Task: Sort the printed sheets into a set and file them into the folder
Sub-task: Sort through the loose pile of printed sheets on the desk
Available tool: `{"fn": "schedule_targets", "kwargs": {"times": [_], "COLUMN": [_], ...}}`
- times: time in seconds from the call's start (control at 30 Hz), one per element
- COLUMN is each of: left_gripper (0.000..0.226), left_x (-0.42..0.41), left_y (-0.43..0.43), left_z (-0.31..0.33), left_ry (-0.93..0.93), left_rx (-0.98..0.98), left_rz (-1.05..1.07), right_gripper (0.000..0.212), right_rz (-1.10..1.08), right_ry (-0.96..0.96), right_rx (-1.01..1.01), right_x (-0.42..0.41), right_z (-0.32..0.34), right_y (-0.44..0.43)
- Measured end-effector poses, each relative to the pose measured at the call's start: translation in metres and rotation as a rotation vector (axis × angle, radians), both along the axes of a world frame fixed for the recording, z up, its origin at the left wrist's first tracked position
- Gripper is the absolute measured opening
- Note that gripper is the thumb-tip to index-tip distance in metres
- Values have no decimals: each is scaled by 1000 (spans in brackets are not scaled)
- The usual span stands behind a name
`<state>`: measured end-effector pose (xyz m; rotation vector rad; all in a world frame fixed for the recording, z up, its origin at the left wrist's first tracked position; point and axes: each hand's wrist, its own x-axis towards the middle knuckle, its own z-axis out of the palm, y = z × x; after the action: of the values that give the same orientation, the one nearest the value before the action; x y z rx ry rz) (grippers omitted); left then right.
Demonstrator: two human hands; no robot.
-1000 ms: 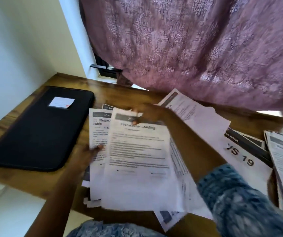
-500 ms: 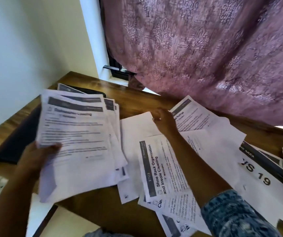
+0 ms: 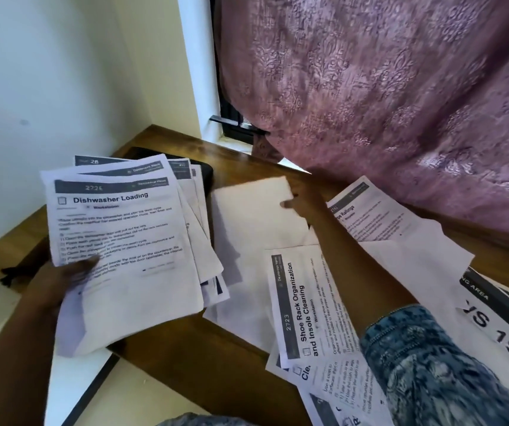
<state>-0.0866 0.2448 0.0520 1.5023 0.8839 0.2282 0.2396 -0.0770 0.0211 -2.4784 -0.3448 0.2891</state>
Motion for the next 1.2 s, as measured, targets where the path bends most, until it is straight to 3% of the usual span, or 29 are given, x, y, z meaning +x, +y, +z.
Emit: {"fn": "schedule_targets", "kwargs": {"times": [0.07, 0.13, 0.23, 0.3, 0.4, 0.47, 0.57, 0.67, 0.77, 0.87, 0.93, 0.97, 1.07, 1.2], "left_gripper": [35, 31, 21, 29, 34, 38, 21, 32, 38, 31, 28, 25, 21, 27], "left_x": [2, 3, 14, 25, 37, 44, 49, 43, 41, 39, 33, 29, 10, -15], "left_y": [-11, -33, -64, -85, -122, -139, -136, -130, -130, -135, -135, -133, -112, -83], "left_z": [5, 12, 1, -19, -33, -36, -37, -32, -26, -30, -29, -24, -14, 3], "left_ry": [30, 27, 37, 64, 65, 33, 82, 64, 51, 83, 79, 71, 27, -14], "left_rx": [-17, -85, -177, -178, -132, -177, -246, -415, -454, -275, -110, -30, 104, 118], "left_rz": [-54, -68, -85, -114, -148, -102, -55, 16, -65, -167, -131, -107, -66, 30], "right_gripper": [33, 29, 18, 17, 38, 29, 21, 23, 43, 57, 53, 59, 93, 101], "right_rz": [-147, -228, -6, 231, 452, 549, 609, 638, 675, 536, 358, 295, 328, 383], "right_ry": [-167, -444, -676, -624, -272, -208, -82, 10, 189, 456, 266, 146, 3, -108], "right_rx": [211, 447, 692, 679, 720, 624, 440, 247, 142, 196, 188, 65, -382, -601], "right_x": [-1, -14, -61, -93, -122, -135, -153, -163, -173, -172, -151, -138, -109, -88], "right_z": [35, 77, 118, 110, 61, 23, -14, -28, -13, 14, 16, 12, -4, -3], "right_y": [-11, -28, -45, -49, -53, -59, -73, -78, -80, -97, -110, -117, -126, -119]}}
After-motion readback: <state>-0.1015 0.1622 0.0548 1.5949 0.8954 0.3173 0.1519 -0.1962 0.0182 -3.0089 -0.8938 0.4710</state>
